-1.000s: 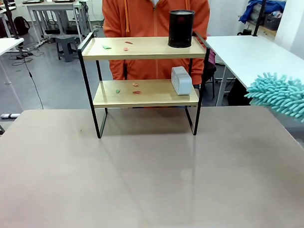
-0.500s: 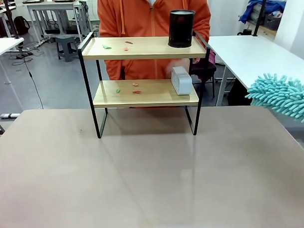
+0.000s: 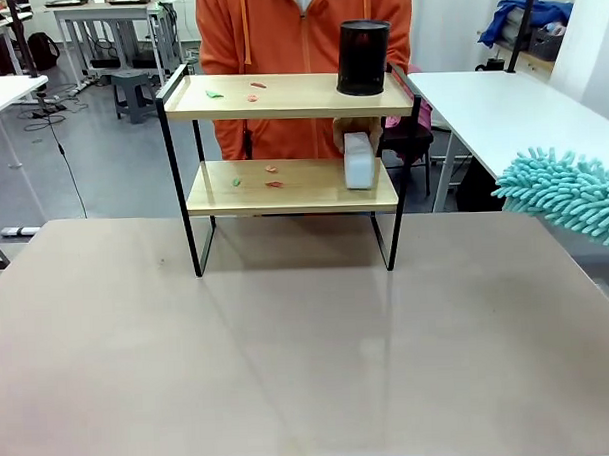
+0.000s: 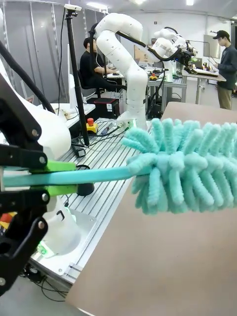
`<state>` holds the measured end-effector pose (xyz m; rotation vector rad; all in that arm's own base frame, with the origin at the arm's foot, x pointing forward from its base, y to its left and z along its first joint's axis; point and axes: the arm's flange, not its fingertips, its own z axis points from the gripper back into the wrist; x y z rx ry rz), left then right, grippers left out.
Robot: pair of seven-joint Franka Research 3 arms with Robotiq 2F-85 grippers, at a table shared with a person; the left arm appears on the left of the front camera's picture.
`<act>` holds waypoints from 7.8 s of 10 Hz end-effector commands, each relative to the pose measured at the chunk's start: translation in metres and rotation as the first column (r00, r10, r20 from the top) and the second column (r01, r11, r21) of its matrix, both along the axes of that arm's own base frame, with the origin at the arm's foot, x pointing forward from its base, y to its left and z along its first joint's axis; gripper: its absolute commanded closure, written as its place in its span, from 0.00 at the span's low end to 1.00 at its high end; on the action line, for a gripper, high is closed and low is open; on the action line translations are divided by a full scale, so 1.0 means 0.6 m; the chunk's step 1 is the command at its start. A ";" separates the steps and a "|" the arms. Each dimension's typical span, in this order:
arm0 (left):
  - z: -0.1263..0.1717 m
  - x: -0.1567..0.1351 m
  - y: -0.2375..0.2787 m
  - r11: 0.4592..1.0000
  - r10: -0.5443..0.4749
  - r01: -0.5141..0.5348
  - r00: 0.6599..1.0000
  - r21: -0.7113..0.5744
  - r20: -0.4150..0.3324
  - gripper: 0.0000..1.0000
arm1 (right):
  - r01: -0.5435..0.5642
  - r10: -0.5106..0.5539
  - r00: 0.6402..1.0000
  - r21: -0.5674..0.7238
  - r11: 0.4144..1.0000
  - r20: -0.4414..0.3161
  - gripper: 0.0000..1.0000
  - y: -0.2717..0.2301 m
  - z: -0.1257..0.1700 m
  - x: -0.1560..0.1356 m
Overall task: Clean the shelf.
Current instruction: Clean the specific tier of the Shelf with the Duster once objects are removed.
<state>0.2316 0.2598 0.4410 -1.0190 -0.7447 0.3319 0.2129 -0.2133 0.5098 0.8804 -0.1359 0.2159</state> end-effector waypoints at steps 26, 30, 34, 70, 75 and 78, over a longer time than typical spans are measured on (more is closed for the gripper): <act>0.001 0.002 -0.002 1.000 -0.002 0.002 0.999 0.000 0.033 0.00 | -0.124 0.200 0.954 -0.312 0.942 0.225 0.88 0.510 0.030 0.111; 0.001 0.002 -0.002 1.000 -0.002 0.002 0.999 0.000 0.033 0.00 | 0.002 0.089 0.974 -0.402 0.915 0.207 1.00 0.592 0.014 0.190; 0.001 0.002 -0.002 1.000 -0.002 0.002 0.999 0.000 0.033 0.00 | 0.229 -0.111 0.952 -0.429 0.874 0.284 1.00 0.638 -0.009 0.246; 0.001 0.002 -0.002 1.000 -0.002 0.002 0.999 0.000 0.033 0.00 | -0.108 -0.019 0.928 0.316 0.943 0.373 1.00 0.149 0.007 -0.049; 0.001 0.002 -0.002 1.000 -0.002 0.002 0.999 0.000 0.033 0.00 | 0.494 -0.461 0.866 0.190 0.849 -0.194 1.00 0.120 -0.091 0.005; 0.001 0.002 -0.002 1.000 -0.002 0.002 0.999 0.000 0.033 0.00 | 0.276 -0.301 0.952 0.292 0.916 0.046 1.00 0.042 -0.071 -0.049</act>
